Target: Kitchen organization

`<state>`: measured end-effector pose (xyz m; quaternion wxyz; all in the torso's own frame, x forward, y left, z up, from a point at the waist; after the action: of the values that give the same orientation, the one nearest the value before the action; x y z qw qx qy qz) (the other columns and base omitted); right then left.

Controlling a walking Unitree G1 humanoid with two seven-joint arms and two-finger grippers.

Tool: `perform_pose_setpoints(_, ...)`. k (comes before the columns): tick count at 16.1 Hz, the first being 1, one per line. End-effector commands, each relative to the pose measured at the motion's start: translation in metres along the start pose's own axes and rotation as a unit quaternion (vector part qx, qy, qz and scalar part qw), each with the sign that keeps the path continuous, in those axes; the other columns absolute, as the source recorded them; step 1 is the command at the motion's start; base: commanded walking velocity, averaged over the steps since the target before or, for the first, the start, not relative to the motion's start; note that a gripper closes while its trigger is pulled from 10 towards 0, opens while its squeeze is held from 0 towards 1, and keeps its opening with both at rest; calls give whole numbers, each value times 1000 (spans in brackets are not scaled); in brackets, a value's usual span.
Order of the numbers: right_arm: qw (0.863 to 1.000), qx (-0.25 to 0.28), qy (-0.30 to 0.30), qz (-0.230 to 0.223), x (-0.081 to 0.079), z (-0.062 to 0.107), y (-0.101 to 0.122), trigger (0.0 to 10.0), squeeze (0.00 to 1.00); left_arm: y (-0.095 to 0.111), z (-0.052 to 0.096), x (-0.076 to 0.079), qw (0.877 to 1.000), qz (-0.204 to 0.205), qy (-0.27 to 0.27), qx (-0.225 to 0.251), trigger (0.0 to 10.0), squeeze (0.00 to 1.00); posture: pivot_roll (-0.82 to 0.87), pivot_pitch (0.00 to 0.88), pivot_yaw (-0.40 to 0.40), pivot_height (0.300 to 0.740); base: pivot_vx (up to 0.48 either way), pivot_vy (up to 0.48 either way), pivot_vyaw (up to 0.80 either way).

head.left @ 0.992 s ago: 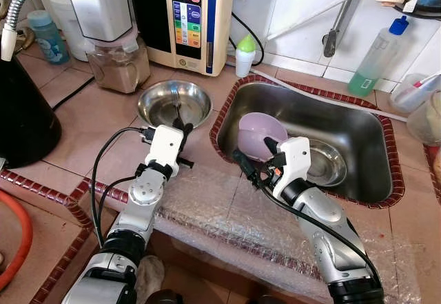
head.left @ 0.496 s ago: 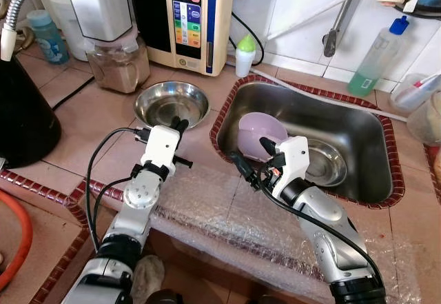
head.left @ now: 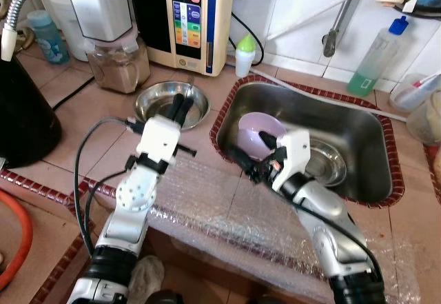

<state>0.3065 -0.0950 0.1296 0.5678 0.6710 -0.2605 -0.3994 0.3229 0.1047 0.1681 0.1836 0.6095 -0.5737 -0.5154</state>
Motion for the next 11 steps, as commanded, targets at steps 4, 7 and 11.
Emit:
perform_pose_setpoints(4, 992, 67, -44, -100, 18, -15, 29, 10000, 0, 30, -8, 29, 995, 60, -69, 36, 0, 0, -55, 0, -23, 740, 0, 0, 0)
perform_pose_setpoints(7, 969, 104, -61, -216, 29, -23, 42, 10000, 0, 33, -2, 49, 989, 75, -120, 40, 0, 0, -35, 0, -13, 740, 0, 0, 0)
perform_pose_setpoints(11, 983, 93, -41, -151, 31, -29, 50, 10000, 0, 41, -4, 58, 981, 108, -156, 38, 0, 0, -37, 0, -5, 740, 0, 0, 0)
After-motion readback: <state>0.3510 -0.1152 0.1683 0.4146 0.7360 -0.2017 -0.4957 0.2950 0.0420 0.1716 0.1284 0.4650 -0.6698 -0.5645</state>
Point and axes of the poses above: a point about 5 cm out from each wrist's last joint towards the gripper, its own z axis pointing back from the gripper into the wrist, its own y axis along the axis of the wrist's last joint, x = y × z, the point moved 3 cm from there along -z, pointing out of the wrist towards the gripper, and after that the axes turned 7 degrees about -z, right-handed, at the moved point
